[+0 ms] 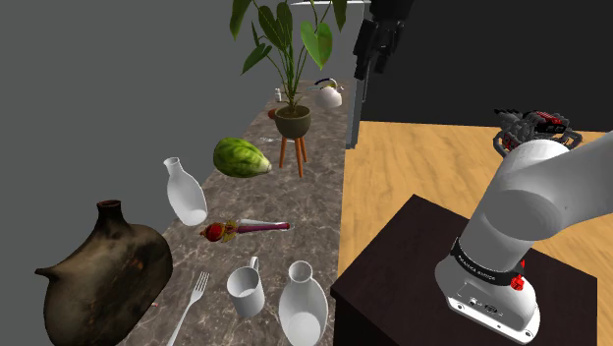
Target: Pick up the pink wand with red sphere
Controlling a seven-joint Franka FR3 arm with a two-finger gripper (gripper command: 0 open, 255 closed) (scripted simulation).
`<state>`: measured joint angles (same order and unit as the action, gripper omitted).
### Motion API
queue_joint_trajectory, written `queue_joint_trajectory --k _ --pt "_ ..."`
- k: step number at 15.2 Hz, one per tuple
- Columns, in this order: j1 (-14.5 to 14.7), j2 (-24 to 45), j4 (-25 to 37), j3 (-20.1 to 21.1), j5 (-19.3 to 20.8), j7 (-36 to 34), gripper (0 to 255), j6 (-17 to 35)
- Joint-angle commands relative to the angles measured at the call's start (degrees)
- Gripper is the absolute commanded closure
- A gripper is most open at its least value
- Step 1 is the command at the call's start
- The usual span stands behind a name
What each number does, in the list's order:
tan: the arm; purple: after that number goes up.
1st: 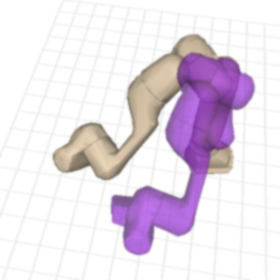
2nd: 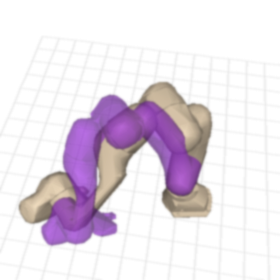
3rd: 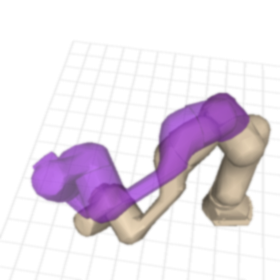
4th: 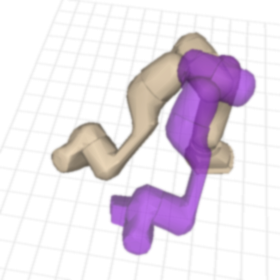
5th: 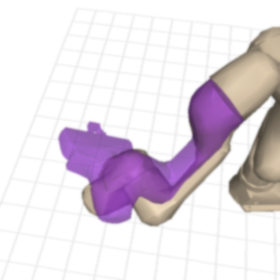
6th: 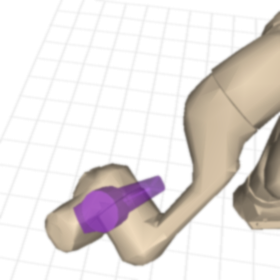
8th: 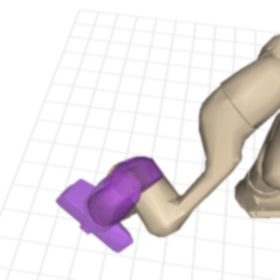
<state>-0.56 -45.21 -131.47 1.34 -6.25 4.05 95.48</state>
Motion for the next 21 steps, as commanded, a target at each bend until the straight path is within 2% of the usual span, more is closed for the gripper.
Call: queue_joint_trajectory --k 1,11,21 --pt "0.0 0.0 0.0 0.0 0.0 0.0 0 0.0" --pt "3.78 12.36 -6.68 2.76 -1.18 5.72 0 18.64" --pt "6.96 30.4 -6.25 5.86 -1.25 10.75 0 35.83"
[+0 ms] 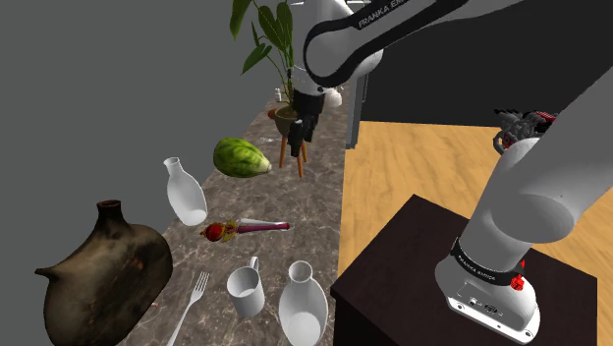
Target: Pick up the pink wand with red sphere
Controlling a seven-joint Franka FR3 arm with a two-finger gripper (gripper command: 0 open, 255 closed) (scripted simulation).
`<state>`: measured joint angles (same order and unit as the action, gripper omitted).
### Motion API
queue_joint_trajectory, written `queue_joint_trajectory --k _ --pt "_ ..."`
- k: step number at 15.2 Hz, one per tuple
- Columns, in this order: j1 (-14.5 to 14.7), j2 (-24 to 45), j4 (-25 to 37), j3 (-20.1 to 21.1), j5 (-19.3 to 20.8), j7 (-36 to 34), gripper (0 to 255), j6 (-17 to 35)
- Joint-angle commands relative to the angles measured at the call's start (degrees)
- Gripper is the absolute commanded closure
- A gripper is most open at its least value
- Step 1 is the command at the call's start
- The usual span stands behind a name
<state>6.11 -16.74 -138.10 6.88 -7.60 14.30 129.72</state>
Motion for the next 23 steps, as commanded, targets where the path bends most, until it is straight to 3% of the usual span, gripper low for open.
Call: queue_joint_trajectory --k 1,12,23 --pt "0.56 3.94 0.8 0.65 0.24 0.9 0 3.14" --pt "3.54 27.06 9.63 3.44 5.26 3.21 0 16.71" --pt "9.26 50.37 25.55 2.7 13.07 3.87 0 23.01"
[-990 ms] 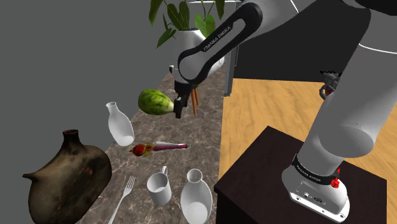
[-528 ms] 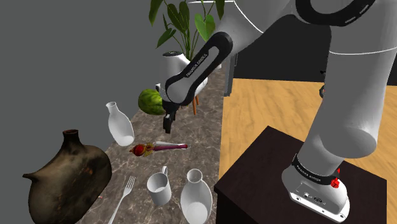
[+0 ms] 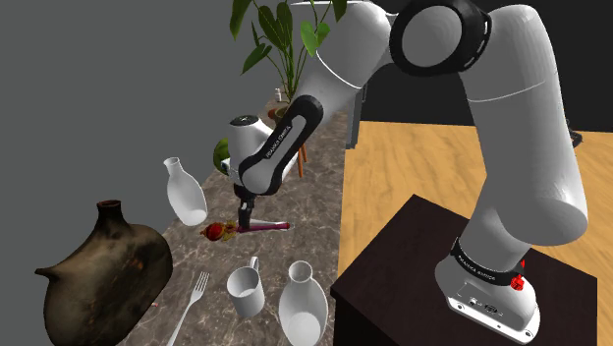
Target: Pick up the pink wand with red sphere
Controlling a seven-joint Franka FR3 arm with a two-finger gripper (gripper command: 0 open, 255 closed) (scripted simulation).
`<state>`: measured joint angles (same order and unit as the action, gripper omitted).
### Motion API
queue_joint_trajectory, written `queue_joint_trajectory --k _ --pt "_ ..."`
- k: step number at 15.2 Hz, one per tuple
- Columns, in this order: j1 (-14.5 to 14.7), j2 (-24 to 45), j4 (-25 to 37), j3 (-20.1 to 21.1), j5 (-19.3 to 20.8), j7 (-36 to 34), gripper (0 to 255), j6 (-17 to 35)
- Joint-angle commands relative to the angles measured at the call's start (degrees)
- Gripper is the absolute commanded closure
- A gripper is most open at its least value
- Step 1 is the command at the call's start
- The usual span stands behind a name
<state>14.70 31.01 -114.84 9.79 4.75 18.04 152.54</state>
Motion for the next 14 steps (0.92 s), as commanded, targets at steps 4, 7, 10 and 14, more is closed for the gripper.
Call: queue_joint_trajectory --k 4,7,10,14 --pt "1.3 5.62 3.65 -0.68 1.33 0.06 0 1.78" --pt "1.6 7.62 4.24 -1.06 1.64 -0.1 0 3.2" --pt "1.76 8.69 4.58 -1.27 1.79 -0.18 0 3.93" --pt "1.84 8.63 4.63 -1.26 1.78 -0.25 255 3.82"
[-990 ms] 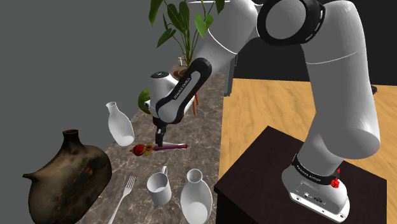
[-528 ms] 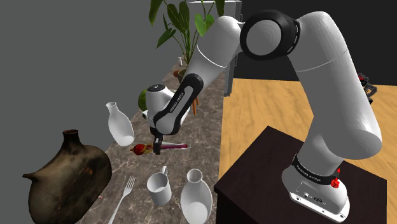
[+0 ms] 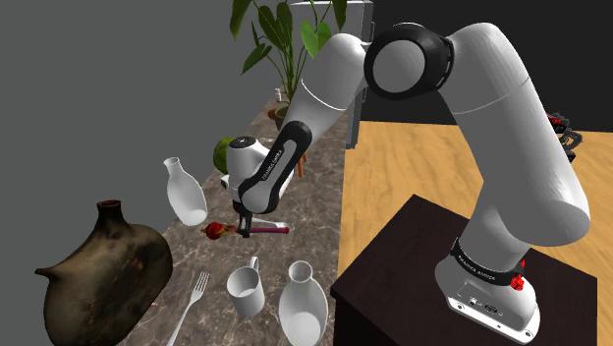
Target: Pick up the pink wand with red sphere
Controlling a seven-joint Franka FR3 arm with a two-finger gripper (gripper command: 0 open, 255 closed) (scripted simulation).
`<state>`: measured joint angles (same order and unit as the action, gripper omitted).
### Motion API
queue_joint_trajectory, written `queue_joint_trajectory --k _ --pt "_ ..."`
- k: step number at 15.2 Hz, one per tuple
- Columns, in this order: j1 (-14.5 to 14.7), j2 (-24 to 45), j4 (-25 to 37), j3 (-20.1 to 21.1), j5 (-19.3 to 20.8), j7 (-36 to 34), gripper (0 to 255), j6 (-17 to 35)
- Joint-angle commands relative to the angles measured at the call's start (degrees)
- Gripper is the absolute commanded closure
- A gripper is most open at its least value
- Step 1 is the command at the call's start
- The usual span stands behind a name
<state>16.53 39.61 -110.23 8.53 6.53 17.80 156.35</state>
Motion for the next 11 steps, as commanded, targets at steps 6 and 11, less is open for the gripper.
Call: queue_joint_trajectory --k 6,11 --pt "-0.07 0.09 -0.02 -0.01 0.01 0.07 255 0.12" --pt "-0.58 -3.25 -1.03 0.64 -0.49 0.32 255 -2.24"
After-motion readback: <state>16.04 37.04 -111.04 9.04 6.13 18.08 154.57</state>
